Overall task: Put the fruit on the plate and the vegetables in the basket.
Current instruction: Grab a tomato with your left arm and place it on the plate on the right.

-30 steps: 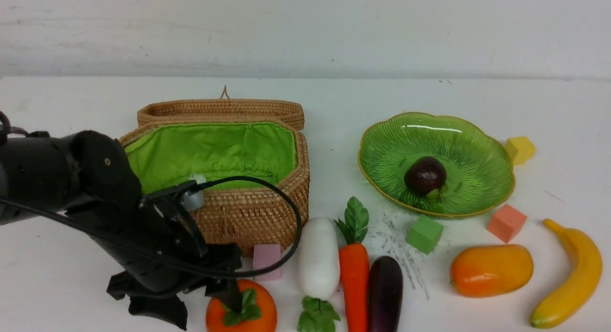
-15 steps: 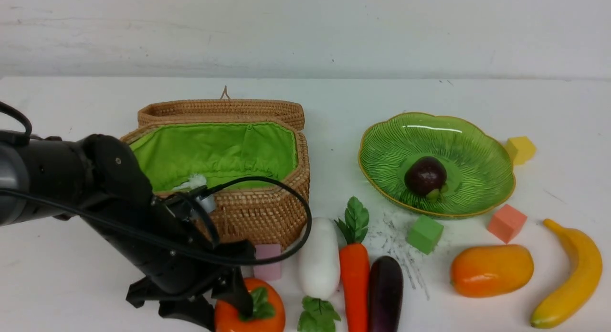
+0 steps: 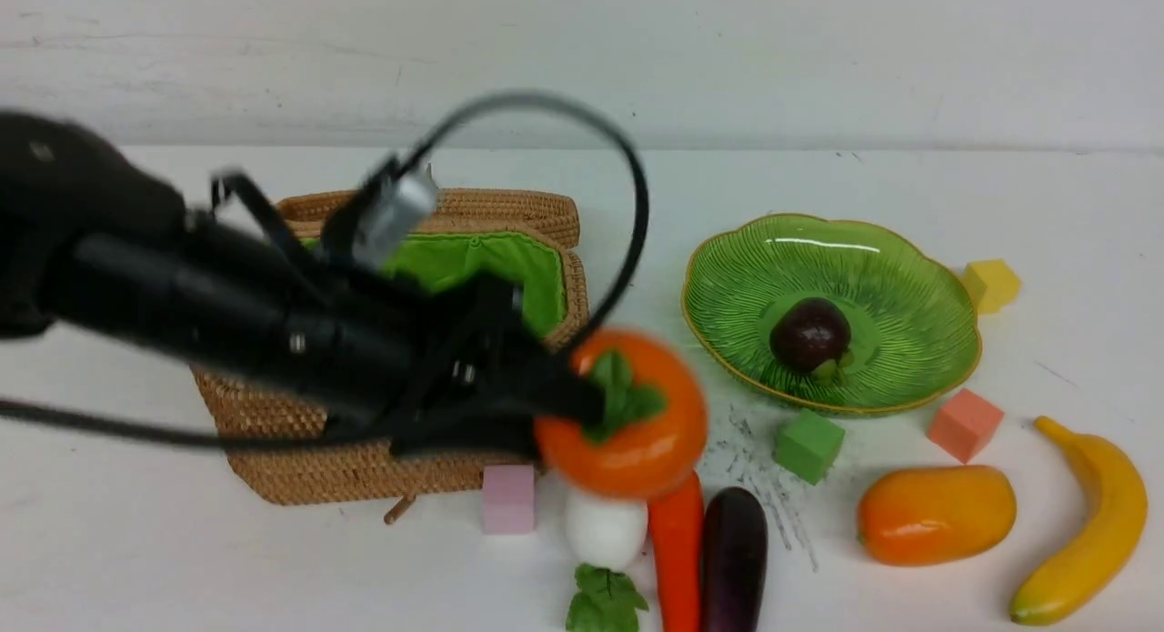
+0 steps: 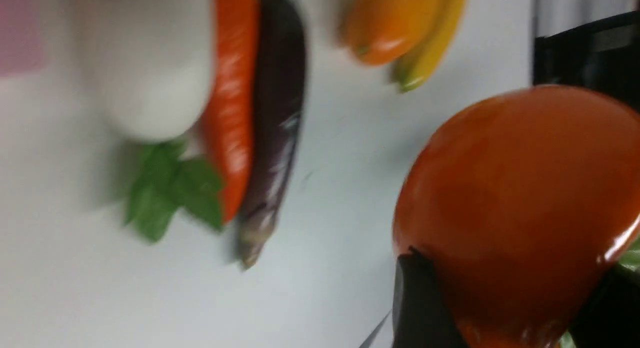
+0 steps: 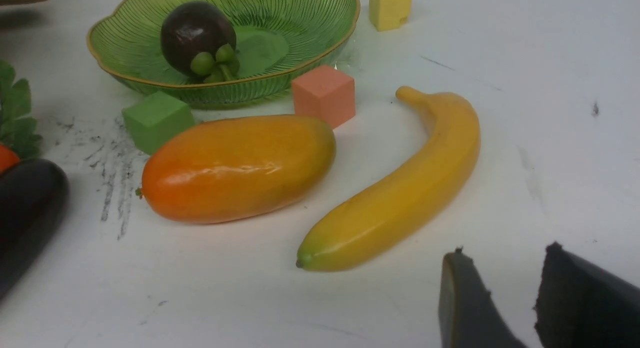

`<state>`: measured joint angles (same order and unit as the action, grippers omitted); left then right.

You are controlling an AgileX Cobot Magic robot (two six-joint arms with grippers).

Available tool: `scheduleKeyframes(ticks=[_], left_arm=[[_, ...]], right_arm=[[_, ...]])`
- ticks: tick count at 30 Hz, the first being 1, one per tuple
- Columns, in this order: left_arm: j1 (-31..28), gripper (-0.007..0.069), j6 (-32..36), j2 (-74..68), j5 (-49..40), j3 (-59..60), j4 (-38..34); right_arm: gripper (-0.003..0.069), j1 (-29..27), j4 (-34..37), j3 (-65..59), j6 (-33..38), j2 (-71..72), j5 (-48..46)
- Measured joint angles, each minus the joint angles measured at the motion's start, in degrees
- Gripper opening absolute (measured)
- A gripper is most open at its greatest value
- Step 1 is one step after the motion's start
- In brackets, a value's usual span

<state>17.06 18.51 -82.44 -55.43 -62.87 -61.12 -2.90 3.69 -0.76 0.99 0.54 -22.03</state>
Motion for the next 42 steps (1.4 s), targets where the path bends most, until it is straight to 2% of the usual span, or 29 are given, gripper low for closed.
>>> scheduleKeyframes(ticks=[8,14,15,19,24,25,26,28,30,31,33,36,42], left_arm=[[0.1,0.0364,1.6,-10.0,4.4,-20.2,-0.2],[4.5,0.0364,-0.8,-28.2,6.2,-42.0,2.8],[4.7,0.0364,-1.0,-28.8,6.2,-42.8,2.8],[8.4,0.0364,-6.3,-39.4,9.5,-57.6,9.9],[11.8,0.0364,-18.1,-50.6,15.6,-70.7,25.5],[12.3,0.0364,-20.0,-52.3,17.0,-71.6,28.9],[12.4,0.0364,-20.3,-52.3,17.3,-71.6,28.9],[13.3,0.0364,-24.0,-54.2,18.6,-72.0,35.7],[14.5,0.0364,-31.6,-55.0,19.5,-72.0,44.3],[14.7,0.0364,-32.8,-55.0,19.5,-72.0,44.9],[15.4,0.0364,-39.1,-54.9,20.4,-72.2,50.8],[15.5,0.0364,-42.8,-54.8,20.4,-72.5,53.7],[15.6,0.0386,-42.3,-54.8,17.0,-72.5,51.7]], right_arm=[[0.0243,0.0,0.0,0.0,0.0,0.0,0.0],[0.0243,0.0,0.0,0.0,0.0,0.0,0.0],[0.0243,0.0,0.0,0.0,0.0,0.0,0.0],[0.0243,0.0,0.0,0.0,0.0,0.0,0.0],[0.0243,0.0,0.0,0.0,0.0,0.0,0.0],[0.0243,0.0,0.0,0.0,0.0,0.0,0.0],[0.0243,0.0,0.0,0.0,0.0,0.0,0.0],[0.0243,0.0,0.0,0.0,0.0,0.0,0.0],[0.0243,0.0,0.0,0.0,0.0,0.0,0.0],[0.0243,0.0,0.0,0.0,0.0,0.0,0.0],[0.0243,0.0,0.0,0.0,0.0,0.0,0.0],[0.0243,0.0,0.0,0.0,0.0,0.0,0.0],[0.0243,0.0,0.0,0.0,0.0,0.0,0.0]])
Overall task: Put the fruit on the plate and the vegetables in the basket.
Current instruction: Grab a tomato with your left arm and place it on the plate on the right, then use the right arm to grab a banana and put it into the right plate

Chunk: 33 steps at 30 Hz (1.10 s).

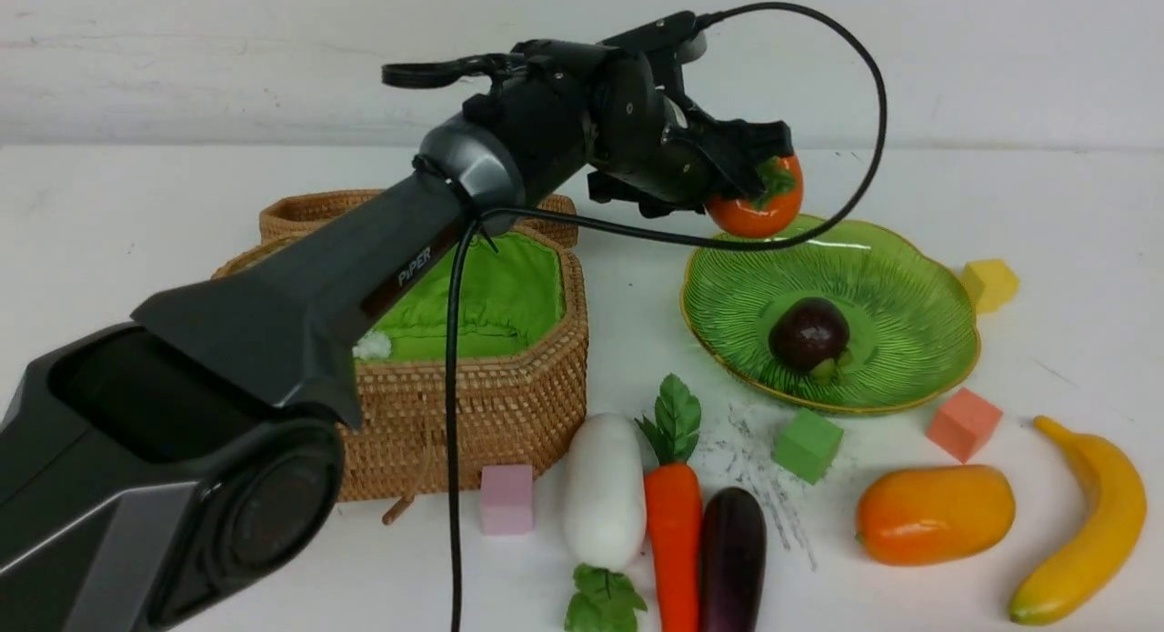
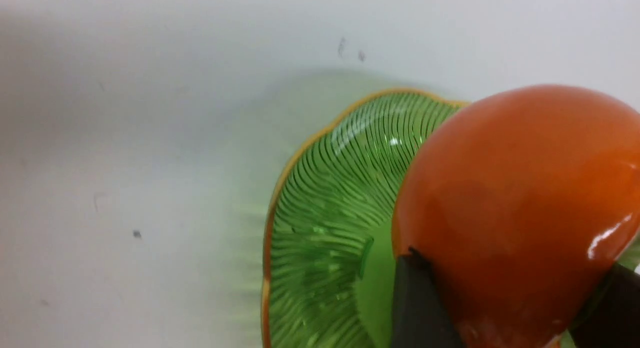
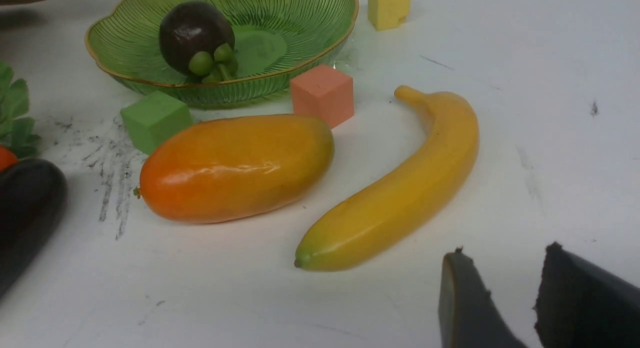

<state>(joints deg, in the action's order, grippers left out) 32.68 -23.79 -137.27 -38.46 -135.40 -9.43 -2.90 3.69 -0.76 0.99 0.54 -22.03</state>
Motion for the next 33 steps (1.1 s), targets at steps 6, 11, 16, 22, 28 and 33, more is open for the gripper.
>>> scheduleKeyframes(ticks=[6,11,16,22,28,33], left_arm=[[0.1,0.0532,5.6,0.0,-3.4,0.0,-4.6],[0.2,0.0620,6.6,0.9,-5.9,0.0,-4.5],[0.2,0.0601,7.2,5.9,-11.4,0.0,-1.5],[0.2,0.0431,8.4,17.9,-19.9,0.0,4.6],[0.2,0.0123,8.6,33.6,-30.3,-0.2,12.0],[0.2,-0.0013,4.9,43.9,-33.0,1.1,20.4]], right_arm=[[0.0243,0.0,0.0,0.0,0.0,0.0,0.0],[0.0243,0.0,0.0,0.0,0.0,0.0,0.0],[0.0243,0.0,0.0,0.0,0.0,0.0,0.0],[0.0243,0.0,0.0,0.0,0.0,0.0,0.0],[0.0243,0.0,0.0,0.0,0.0,0.0,0.0],[0.0243,0.0,0.0,0.0,0.0,0.0,0.0]])
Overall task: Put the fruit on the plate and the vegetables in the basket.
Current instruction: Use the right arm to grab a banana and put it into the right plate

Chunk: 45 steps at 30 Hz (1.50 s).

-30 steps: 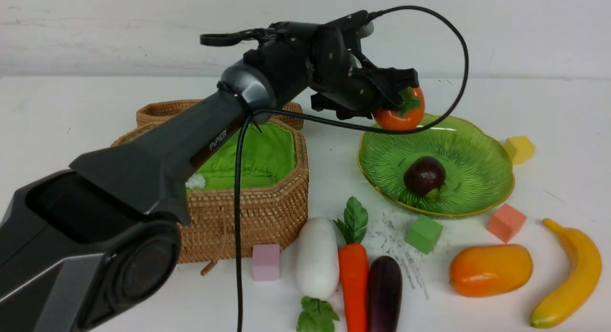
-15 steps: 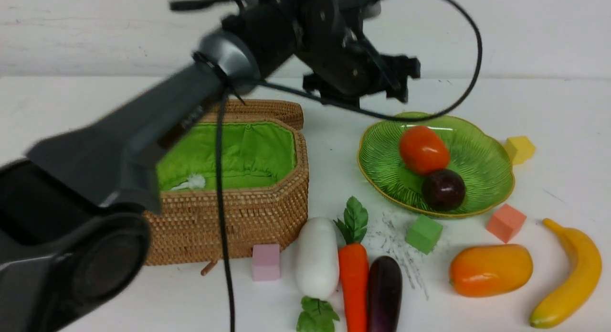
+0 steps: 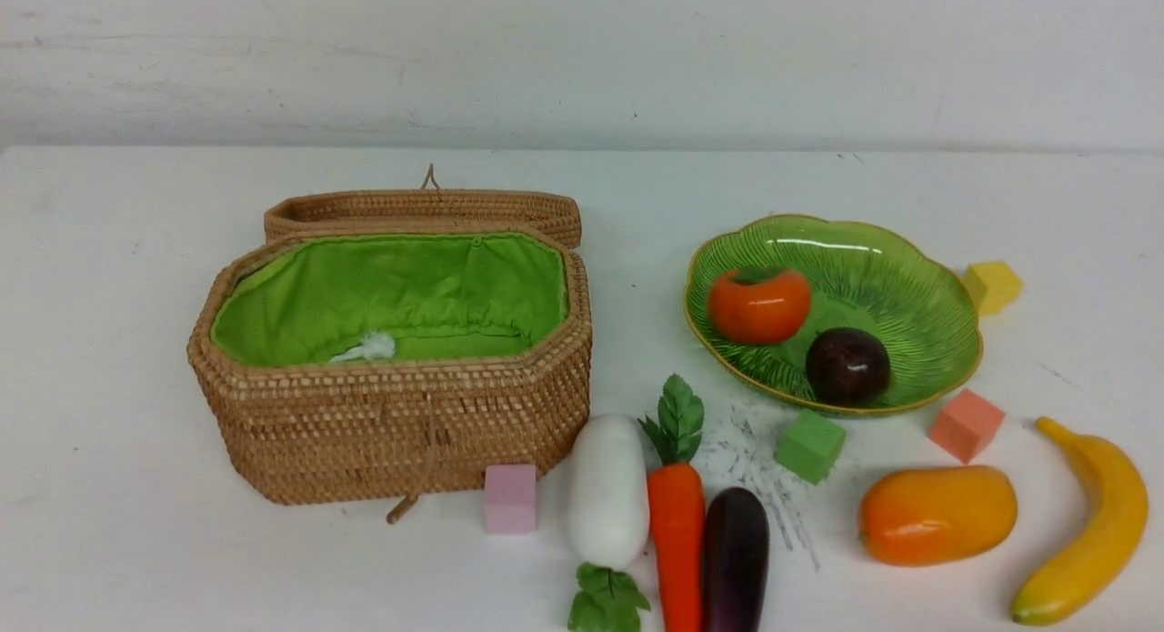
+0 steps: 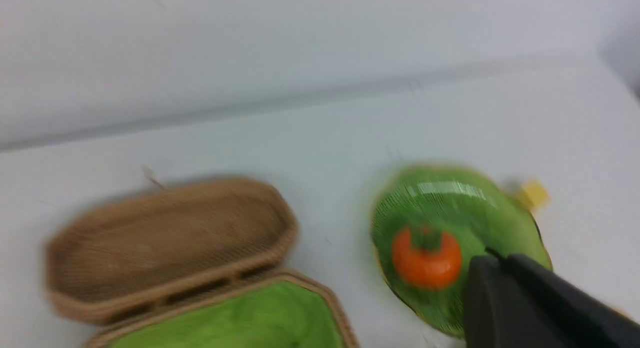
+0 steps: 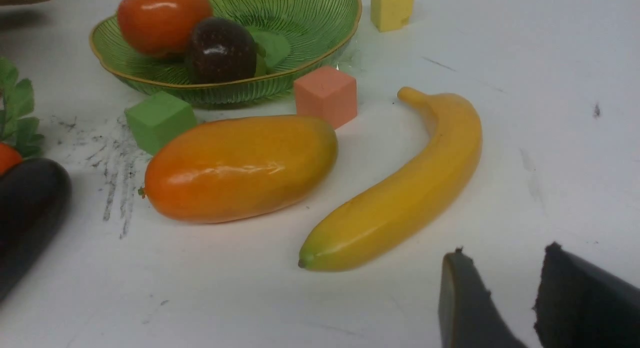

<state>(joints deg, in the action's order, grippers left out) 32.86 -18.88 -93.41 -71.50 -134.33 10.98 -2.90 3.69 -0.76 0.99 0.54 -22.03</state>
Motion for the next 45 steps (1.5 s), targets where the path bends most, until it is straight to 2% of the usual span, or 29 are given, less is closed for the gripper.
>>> scheduleKeyframes(ticks=[2,6,13,14,15,16,19,23,30,38,45], left_arm=[[0.0,-0.0013,-2.8,5.0,0.0,4.3,2.4],[0.0,-0.0013,-5.6,12.4,0.0,14.0,2.5],[0.0,-0.0013,-6.7,32.1,0.0,48.6,-2.8],[0.0,-0.0013,-6.7,32.7,0.0,49.6,-3.0],[0.0,-0.0013,-6.7,35.0,0.0,53.7,-3.8],[0.0,-0.0013,-6.7,40.5,0.2,62.9,-6.5],[0.0,-0.0013,-6.7,49.2,3.4,76.3,-12.0],[0.0,-0.0013,-6.7,59.2,9.0,88.8,-17.4],[0.0,-0.0013,-6.7,69.2,11.1,93.8,-18.7],[0.0,-0.0013,-6.7,70.6,12.2,93.8,-16.7],[0.0,-0.0013,-6.7,70.6,20.7,94.4,-7.7]], right_arm=[[0.0243,0.0,0.0,0.0,0.0,0.0,0.0],[0.0243,0.0,0.0,0.0,0.0,0.0,0.0],[0.0243,0.0,0.0,0.0,0.0,0.0,0.0],[0.0243,0.0,0.0,0.0,0.0,0.0,0.0],[0.0243,0.0,0.0,0.0,0.0,0.0,0.0],[0.0243,0.0,0.0,0.0,0.0,0.0,0.0],[0.0243,0.0,0.0,0.0,0.0,0.0,0.0],[0.0243,0.0,0.0,0.0,0.0,0.0,0.0],[0.0243,0.0,0.0,0.0,0.0,0.0,0.0],[0.0243,0.0,0.0,0.0,0.0,0.0,0.0],[0.0243,0.0,0.0,0.0,0.0,0.0,0.0]])
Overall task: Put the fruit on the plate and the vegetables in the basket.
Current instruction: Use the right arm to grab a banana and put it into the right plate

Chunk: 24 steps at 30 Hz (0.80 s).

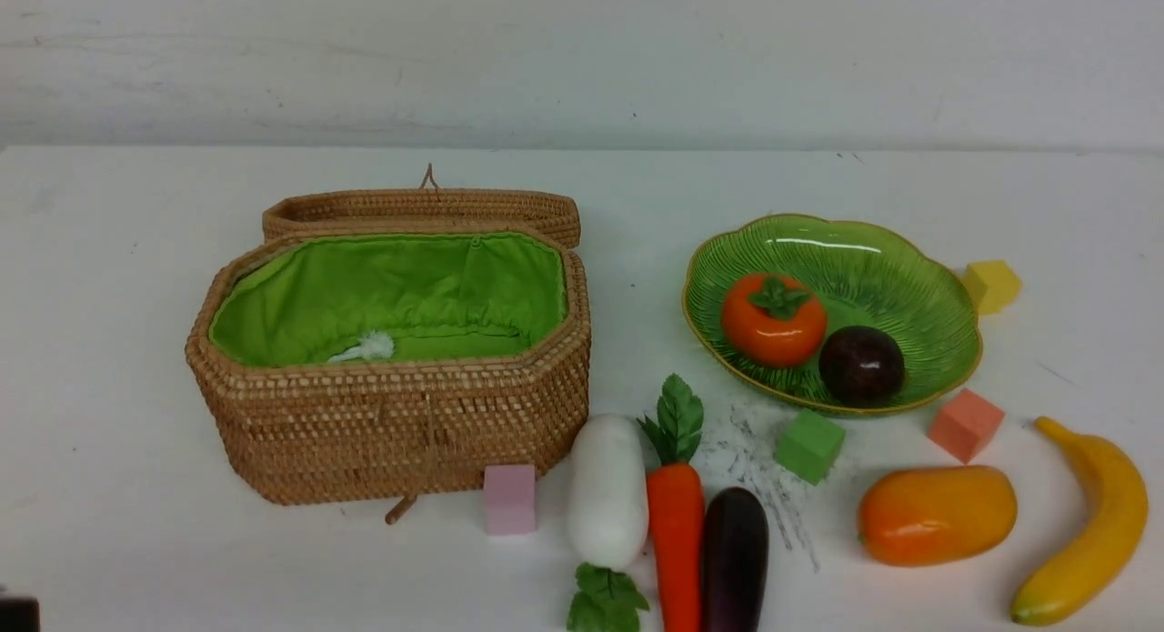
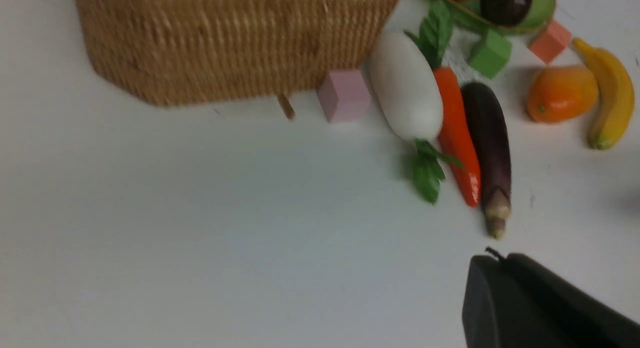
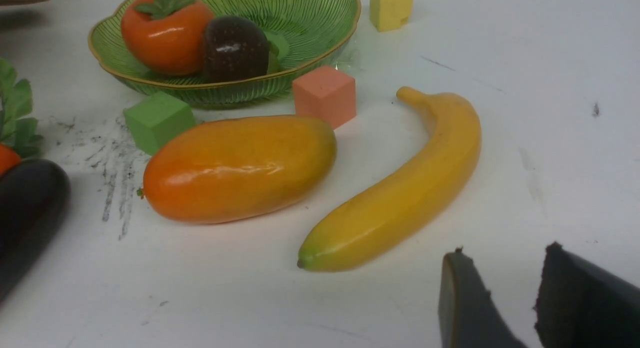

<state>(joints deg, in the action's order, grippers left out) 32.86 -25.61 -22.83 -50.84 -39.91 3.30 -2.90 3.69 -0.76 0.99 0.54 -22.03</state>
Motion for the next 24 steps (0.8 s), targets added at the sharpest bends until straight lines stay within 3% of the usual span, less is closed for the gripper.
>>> scheduleKeyframes(ticks=[3,6,11,20,24], left_arm=[[0.0,-0.0013,0.0,-0.5,5.9,1.2,2.7],[-0.6,-0.0013,0.0,-1.0,18.4,5.3,7.5],[-6.3,-0.0009,0.0,5.8,33.8,16.1,8.9],[-25.1,-0.0001,5.7,23.2,37.8,32.8,4.4],[-29.4,0.0000,9.4,23.4,36.3,38.6,3.0]], right_arm=[[0.0243,0.0,0.0,0.0,0.0,0.0,0.0],[0.0243,0.0,0.0,0.0,0.0,0.0,0.0],[0.0243,0.0,0.0,0.0,0.0,0.0,0.0],[0.0243,0.0,0.0,0.0,0.0,0.0,0.0],[0.0243,0.0,0.0,0.0,0.0,0.0,0.0]])
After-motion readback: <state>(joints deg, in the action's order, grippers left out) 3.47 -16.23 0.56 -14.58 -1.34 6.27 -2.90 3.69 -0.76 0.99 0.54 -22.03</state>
